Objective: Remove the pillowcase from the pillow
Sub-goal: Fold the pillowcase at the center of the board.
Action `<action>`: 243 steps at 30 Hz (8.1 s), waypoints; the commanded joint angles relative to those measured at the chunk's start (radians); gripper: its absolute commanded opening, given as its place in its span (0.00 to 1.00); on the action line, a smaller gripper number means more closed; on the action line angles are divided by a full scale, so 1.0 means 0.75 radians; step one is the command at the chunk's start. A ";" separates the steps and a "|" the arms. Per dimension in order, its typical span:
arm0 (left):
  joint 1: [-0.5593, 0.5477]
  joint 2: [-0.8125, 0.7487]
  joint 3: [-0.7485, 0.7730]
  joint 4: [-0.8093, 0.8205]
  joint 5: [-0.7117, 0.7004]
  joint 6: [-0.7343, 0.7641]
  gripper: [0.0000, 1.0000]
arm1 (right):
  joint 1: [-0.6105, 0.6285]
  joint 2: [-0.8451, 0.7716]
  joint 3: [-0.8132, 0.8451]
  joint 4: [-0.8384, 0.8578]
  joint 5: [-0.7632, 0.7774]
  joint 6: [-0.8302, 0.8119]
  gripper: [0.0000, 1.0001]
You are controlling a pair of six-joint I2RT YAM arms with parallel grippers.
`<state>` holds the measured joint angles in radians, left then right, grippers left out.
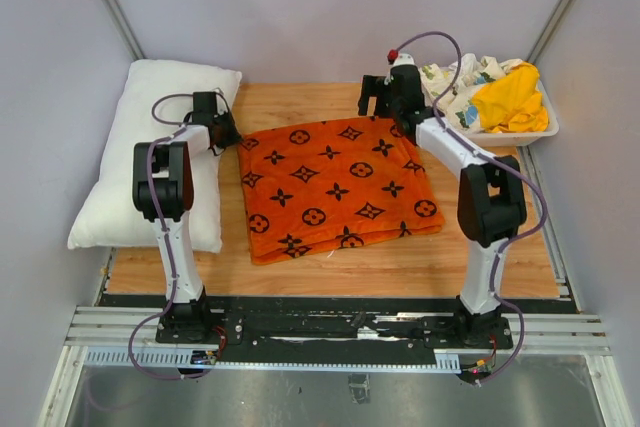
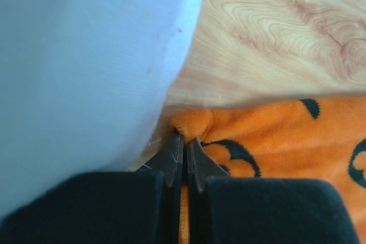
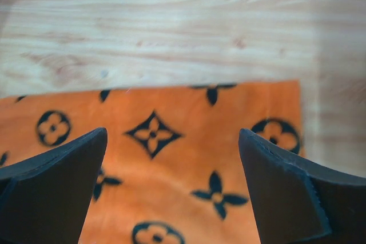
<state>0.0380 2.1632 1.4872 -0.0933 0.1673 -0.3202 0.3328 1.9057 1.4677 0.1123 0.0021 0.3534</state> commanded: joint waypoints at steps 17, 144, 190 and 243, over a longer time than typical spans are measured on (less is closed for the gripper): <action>0.070 0.108 0.332 -0.294 -0.165 0.100 0.00 | -0.213 0.835 1.190 -0.676 -0.110 -0.338 0.63; -0.267 -1.151 -1.305 0.419 -0.188 -0.248 0.25 | -0.711 -0.513 -1.171 0.371 -0.594 0.568 0.31; -0.543 -1.057 -1.187 0.472 -0.234 -0.201 0.00 | -0.371 -0.562 -0.975 0.232 -0.577 0.340 0.10; -0.529 -0.704 -1.212 0.638 -0.224 -0.258 0.00 | -0.671 -0.788 -1.378 0.483 -0.163 0.497 0.77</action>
<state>-0.4076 1.6577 0.5671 0.5217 0.0574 -0.5797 -0.1398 1.4376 0.4198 0.7147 -0.2836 0.8486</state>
